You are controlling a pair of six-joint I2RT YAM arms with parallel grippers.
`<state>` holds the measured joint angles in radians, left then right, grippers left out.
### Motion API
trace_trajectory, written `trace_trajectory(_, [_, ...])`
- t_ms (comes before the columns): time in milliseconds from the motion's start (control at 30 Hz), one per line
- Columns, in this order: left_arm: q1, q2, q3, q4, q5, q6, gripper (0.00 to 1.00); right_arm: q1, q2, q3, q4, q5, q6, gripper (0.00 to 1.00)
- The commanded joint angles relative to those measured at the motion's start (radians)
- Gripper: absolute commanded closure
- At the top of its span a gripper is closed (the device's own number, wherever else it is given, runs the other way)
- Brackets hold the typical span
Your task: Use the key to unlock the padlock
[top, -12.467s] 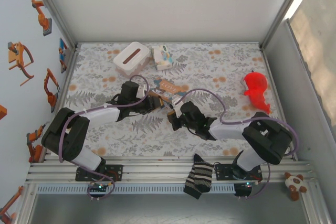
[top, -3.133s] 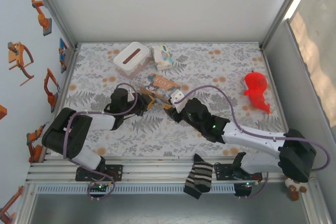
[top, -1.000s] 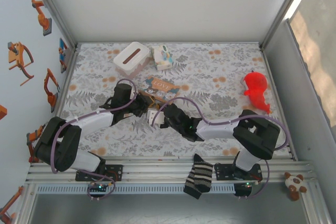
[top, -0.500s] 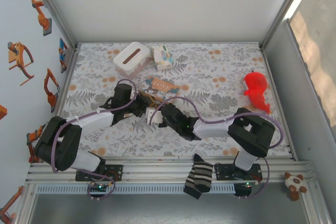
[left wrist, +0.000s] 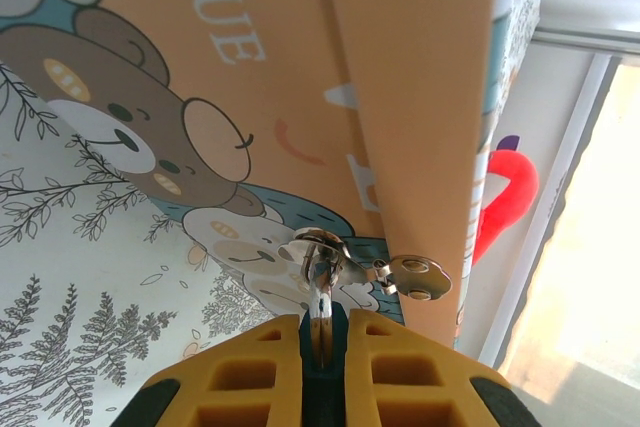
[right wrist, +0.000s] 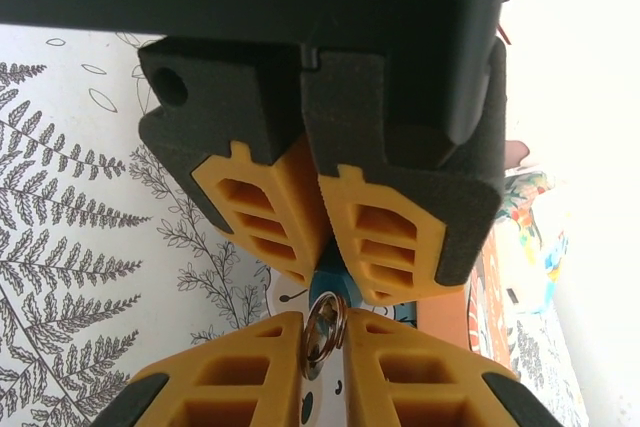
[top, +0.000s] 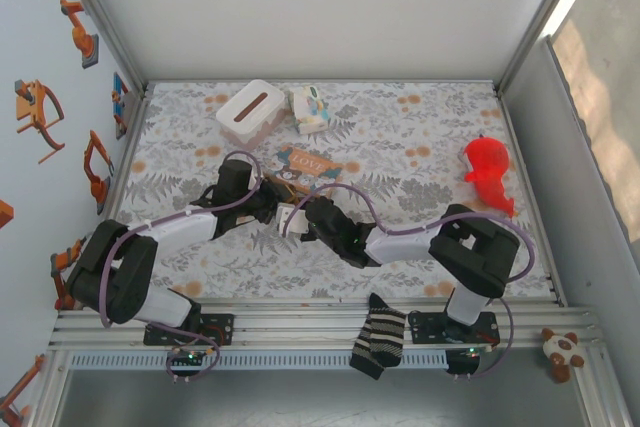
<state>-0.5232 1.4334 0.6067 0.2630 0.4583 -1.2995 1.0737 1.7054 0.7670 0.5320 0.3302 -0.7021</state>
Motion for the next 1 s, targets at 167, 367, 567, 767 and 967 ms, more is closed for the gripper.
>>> trace_trajectory(167, [-0.007,0.009,0.024,0.047,0.024,-0.013,1.0,-0.006,0.024,0.023,0.043,0.038,0.045,0.93])
trace_trajectory(367, [-0.007,0.011,0.024,0.053,0.025,-0.017,1.0,-0.006,0.022,0.013,0.054,0.076,0.076,1.0])
trace_trajectory(567, [-0.008,0.015,0.022,0.062,0.026,-0.022,1.0,-0.005,0.009,0.01,0.072,0.126,0.194,1.0])
trace_trajectory(767, [-0.009,0.013,0.019,0.062,0.023,-0.023,1.0,-0.006,0.0,-0.003,0.102,0.134,0.368,1.0])
trace_trajectory(967, [-0.01,0.016,0.015,0.062,0.013,-0.025,1.0,-0.005,0.0,0.0,0.118,0.124,0.593,1.0])
